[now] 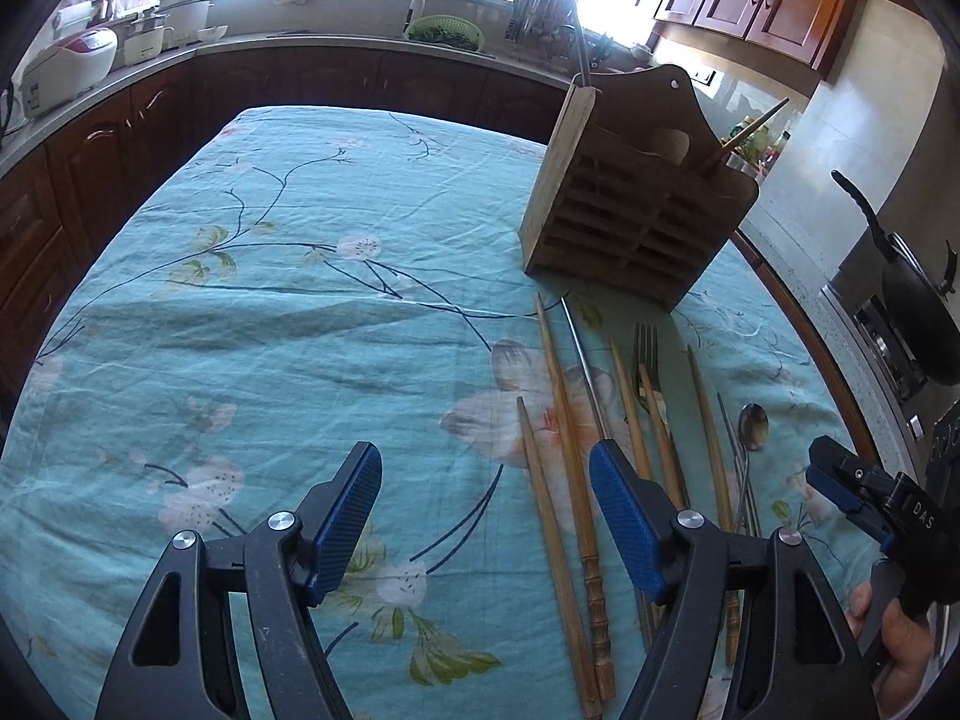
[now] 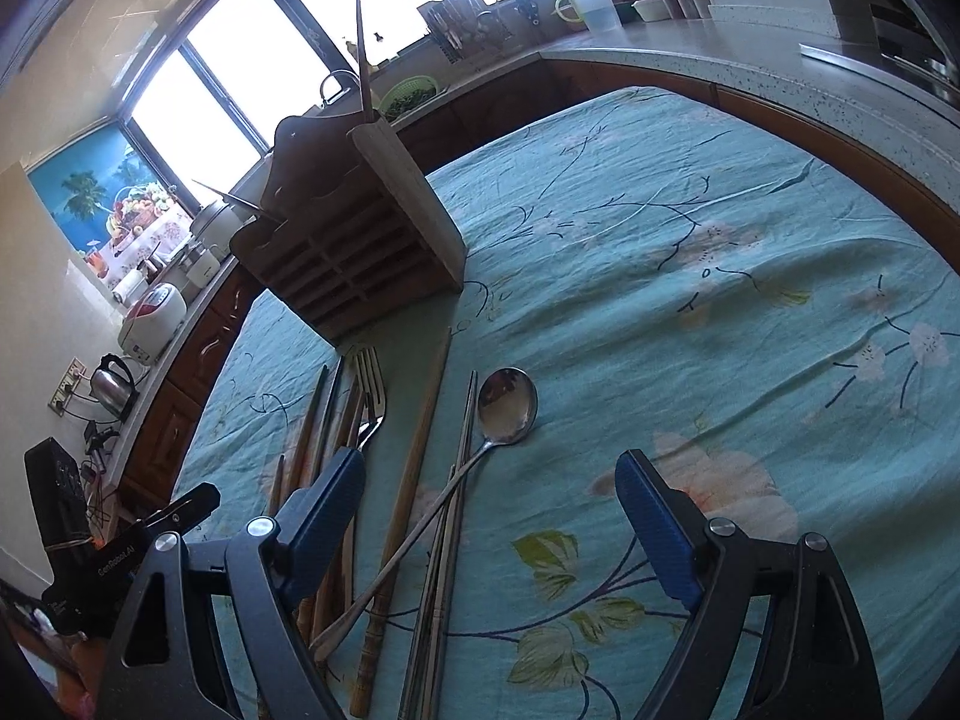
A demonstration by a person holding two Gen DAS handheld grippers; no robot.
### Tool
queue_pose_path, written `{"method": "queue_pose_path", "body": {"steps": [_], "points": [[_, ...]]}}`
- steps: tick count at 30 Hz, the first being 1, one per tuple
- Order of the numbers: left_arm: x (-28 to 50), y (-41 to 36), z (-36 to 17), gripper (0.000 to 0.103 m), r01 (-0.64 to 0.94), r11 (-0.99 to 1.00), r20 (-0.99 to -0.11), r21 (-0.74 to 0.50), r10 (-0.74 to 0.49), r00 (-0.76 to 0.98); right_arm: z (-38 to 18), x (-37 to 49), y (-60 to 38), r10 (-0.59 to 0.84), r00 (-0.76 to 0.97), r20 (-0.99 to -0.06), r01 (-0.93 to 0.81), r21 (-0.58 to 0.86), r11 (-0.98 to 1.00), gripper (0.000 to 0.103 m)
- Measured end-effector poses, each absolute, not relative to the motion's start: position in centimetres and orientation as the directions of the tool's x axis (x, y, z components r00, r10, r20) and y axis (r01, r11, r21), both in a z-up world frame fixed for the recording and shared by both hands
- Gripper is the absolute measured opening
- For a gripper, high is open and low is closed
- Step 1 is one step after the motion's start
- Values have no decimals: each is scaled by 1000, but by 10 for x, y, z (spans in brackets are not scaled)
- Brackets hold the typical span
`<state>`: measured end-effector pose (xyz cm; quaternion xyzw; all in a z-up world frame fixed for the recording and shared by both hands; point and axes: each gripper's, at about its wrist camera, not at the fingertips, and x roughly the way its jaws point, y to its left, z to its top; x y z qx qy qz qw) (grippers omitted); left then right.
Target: Organize utensils
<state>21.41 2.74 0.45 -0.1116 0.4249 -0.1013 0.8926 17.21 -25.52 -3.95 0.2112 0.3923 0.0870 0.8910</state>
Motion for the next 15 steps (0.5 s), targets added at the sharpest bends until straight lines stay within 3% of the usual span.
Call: {"method": "queue_pose_path", "body": {"steps": [5,10,15], "points": [[245,16,5,70,113,960,-758,-256,-272,592,-42,192,-251,304,662,-685,-5,402,916,80],[282,-2,0,65,150,963,-785,-223,-268,559,-49,211,-252,283,628,-725,-9,357,934,60],[314,-16,-13,58,171,967,-821,-190,-252,513,-53,222,-252,274,611,-743,-19,332,943,55]]}}
